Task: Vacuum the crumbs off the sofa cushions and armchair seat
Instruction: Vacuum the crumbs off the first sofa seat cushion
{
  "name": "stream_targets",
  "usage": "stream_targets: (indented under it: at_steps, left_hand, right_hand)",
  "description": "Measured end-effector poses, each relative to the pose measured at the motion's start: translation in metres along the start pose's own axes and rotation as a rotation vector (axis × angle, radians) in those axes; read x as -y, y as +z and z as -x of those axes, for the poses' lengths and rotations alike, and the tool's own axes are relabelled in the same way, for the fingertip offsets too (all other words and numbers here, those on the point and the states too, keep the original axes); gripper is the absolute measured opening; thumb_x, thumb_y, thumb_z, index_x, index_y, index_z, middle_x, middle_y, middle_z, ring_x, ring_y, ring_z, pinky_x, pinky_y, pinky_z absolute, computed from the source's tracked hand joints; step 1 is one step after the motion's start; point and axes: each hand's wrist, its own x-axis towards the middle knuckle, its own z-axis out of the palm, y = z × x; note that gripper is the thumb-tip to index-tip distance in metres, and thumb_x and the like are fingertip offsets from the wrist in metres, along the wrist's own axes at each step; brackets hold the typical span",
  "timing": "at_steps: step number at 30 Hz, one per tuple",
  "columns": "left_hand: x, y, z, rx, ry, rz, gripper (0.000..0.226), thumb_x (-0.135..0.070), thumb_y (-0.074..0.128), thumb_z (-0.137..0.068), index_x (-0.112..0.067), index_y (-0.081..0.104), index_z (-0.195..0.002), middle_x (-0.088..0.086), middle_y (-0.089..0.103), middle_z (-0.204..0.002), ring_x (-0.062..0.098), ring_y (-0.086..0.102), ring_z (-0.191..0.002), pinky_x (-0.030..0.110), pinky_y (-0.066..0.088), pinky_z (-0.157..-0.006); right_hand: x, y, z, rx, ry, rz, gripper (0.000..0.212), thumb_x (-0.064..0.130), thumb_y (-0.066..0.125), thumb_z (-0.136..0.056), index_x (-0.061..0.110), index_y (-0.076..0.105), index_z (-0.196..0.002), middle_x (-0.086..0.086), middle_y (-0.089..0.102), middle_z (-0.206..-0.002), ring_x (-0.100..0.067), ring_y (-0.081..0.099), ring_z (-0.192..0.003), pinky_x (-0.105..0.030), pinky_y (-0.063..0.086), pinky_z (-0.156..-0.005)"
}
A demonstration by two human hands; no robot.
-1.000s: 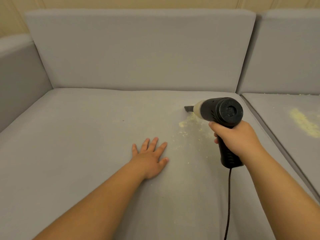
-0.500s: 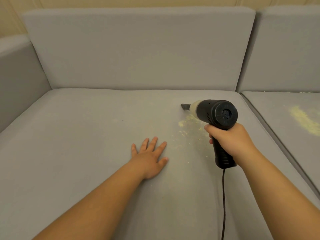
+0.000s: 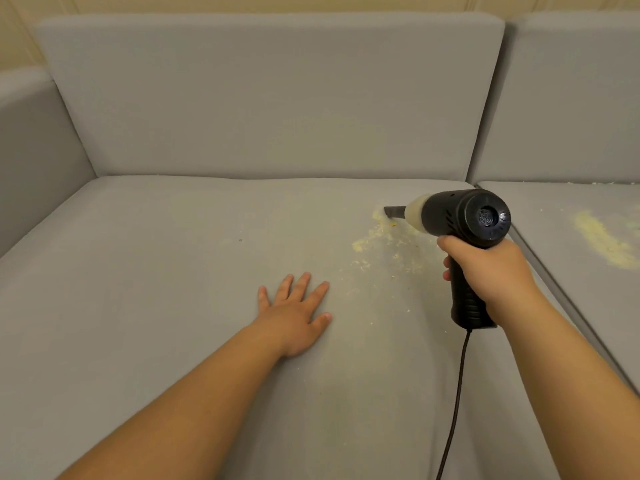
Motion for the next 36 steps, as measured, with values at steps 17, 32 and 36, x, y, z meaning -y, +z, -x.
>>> stream_targets:
  at_steps: [17, 32, 36]
  left_hand:
    - [-0.002, 0.005, -0.001, -0.031, 0.002, -0.010, 0.066, -0.066, 0.020, -0.104, -0.051, -0.011, -0.160, -0.012, -0.023, -0.170, 0.021, -0.022, -0.157, 0.065, -0.013, -0.121]
    - [0.002, 0.005, -0.002, -0.017, 0.000, 0.007, 0.065, -0.068, 0.019, -0.103, -0.054, -0.009, -0.159, -0.014, -0.022, -0.170, 0.019, -0.021, -0.157, 0.064, -0.013, -0.121]
    - [0.001, 0.004, -0.002, -0.016, -0.002, 0.002, 0.065, -0.068, 0.019, -0.103, -0.054, -0.009, -0.159, -0.014, -0.022, -0.170, 0.019, -0.020, -0.158, 0.064, -0.012, -0.122]
  right_hand:
    - [-0.005, 0.015, -0.012, -0.027, 0.019, -0.021, 0.018, 0.031, 0.079, -0.086, 0.017, 0.072, -0.095, -0.011, 0.076, -0.081, -0.033, 0.077, -0.086, -0.045, 0.061, -0.080]
    - [0.009, 0.002, -0.002, -0.037, 0.022, -0.084, 0.014, 0.031, 0.078, -0.088, 0.023, 0.069, -0.096, -0.013, 0.076, -0.094, -0.027, 0.076, -0.078, -0.046, 0.062, -0.081]
    - [0.013, -0.005, 0.003, 0.040, 0.027, -0.090, 0.011, 0.031, 0.077, -0.091, 0.023, 0.069, -0.094, -0.016, 0.077, -0.096, -0.028, 0.078, -0.079, -0.043, 0.063, -0.077]
